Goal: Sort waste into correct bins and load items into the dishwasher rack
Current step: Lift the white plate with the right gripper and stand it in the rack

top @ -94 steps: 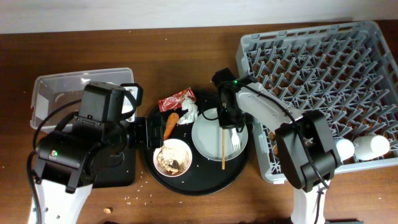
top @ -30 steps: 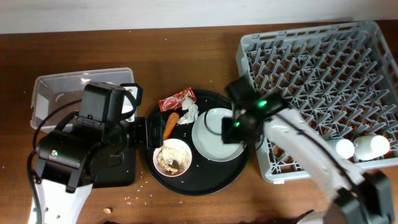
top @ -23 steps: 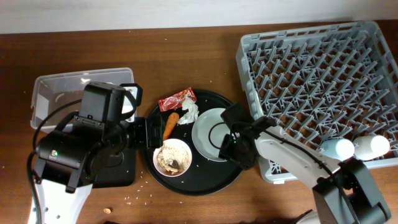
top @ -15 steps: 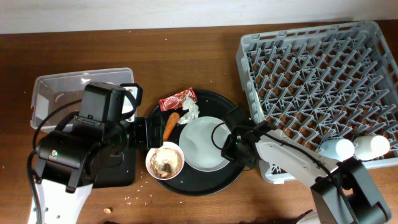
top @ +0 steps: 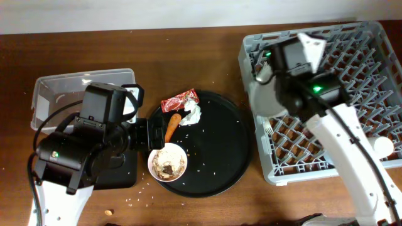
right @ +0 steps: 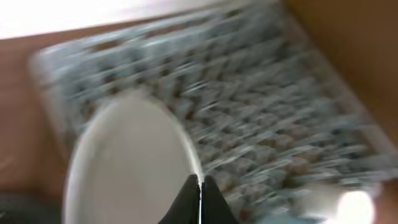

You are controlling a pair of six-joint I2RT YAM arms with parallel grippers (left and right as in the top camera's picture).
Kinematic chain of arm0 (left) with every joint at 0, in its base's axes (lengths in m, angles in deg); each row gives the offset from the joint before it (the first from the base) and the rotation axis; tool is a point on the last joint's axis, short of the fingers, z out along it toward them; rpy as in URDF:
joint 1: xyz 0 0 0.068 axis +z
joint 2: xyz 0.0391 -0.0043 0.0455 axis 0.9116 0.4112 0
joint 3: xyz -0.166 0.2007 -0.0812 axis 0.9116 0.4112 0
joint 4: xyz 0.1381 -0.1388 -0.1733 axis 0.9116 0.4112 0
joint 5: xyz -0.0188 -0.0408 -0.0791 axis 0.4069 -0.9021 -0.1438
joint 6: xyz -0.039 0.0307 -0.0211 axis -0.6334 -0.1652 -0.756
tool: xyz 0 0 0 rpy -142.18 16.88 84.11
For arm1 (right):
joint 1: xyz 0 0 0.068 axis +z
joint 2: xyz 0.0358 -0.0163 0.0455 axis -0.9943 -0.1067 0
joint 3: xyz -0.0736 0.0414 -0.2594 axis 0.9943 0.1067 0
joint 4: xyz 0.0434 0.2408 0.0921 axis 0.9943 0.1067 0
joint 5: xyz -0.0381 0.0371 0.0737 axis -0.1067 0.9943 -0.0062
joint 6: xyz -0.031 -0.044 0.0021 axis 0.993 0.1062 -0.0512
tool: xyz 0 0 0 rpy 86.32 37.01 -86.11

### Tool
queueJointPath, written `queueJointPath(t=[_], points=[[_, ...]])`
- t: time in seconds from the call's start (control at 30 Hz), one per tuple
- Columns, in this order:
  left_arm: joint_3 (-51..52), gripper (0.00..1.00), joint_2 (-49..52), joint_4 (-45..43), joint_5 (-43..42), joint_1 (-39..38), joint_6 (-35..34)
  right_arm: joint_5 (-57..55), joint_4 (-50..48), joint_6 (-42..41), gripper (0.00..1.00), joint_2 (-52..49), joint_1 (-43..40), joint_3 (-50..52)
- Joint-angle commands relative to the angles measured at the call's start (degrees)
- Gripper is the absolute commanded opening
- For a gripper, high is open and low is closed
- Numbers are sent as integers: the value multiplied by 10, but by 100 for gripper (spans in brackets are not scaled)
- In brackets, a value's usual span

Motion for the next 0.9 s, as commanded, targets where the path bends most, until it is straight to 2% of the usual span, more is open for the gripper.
queueJointPath(t=[0.0,0.03,0.07,0.1,0.13,0.2,0.23,0.27,0.3,0.33,0.4,0.43,0.47,0.53,0.6,0.67,0.7,0.77,0.8,0.87], points=[[-4,99,-1,-1,2,-1,-2,-92,-58,149,4,-20,-73,-7],[-4,99,-1,-2,2,-1,-2,-73,-76,196,4,-31,-84,-7],[-4,99,-1,-1,2,-1,-2,-43,-102,286,4,-52,-96,-7],[-4,99,-1,-1,2,-1,-2,-44,-110,293,4,-62,-97,-7],[-4,99,-1,-1,2,-1,-2,-25,-109,281,4,-73,-98,-7],[-4,99,-1,-1,2,-1,-2,11,-100,179,4,-75,-116,-7],[-4,99,-1,-1,2,-1,-2,76,-92,136,9,-74,-145,-7],[-4,99,-1,-2,2,-1,-2,163,-81,114,33,-74,-190,-7],[-4,99,-1,-1,2,-1,-2,258,-53,70,34,-75,-263,-7],[-4,99,-1,-1,2,-1,-2,331,-37,47,42,-79,-327,-7],[-4,99,-1,-1,2,-1,-2,469,-11,46,51,-95,-440,-7],[-4,99,-1,-1,2,-1,-2,482,14,47,53,-117,-486,-7],[-4,99,-1,-1,2,-1,-2,491,27,48,52,-143,-512,-7],[-4,99,-1,-1,2,-1,-2,581,23,94,45,-184,-527,-7],[-4,99,-1,-1,2,-1,-2,571,25,96,40,-206,-518,-6],[-4,99,-1,-1,2,-1,-2,569,24,94,26,-223,-515,-4],[-4,99,-1,-1,2,-1,-2,556,26,93,24,-230,-515,-3],[-4,99,-1,-1,2,-1,-2,500,30,93,24,-234,-515,8],[-4,99,-1,-1,2,-1,-2,493,33,91,27,-234,-516,11],[-4,99,-1,-1,2,-1,-2,605,9,168,33,-229,-515,11]])
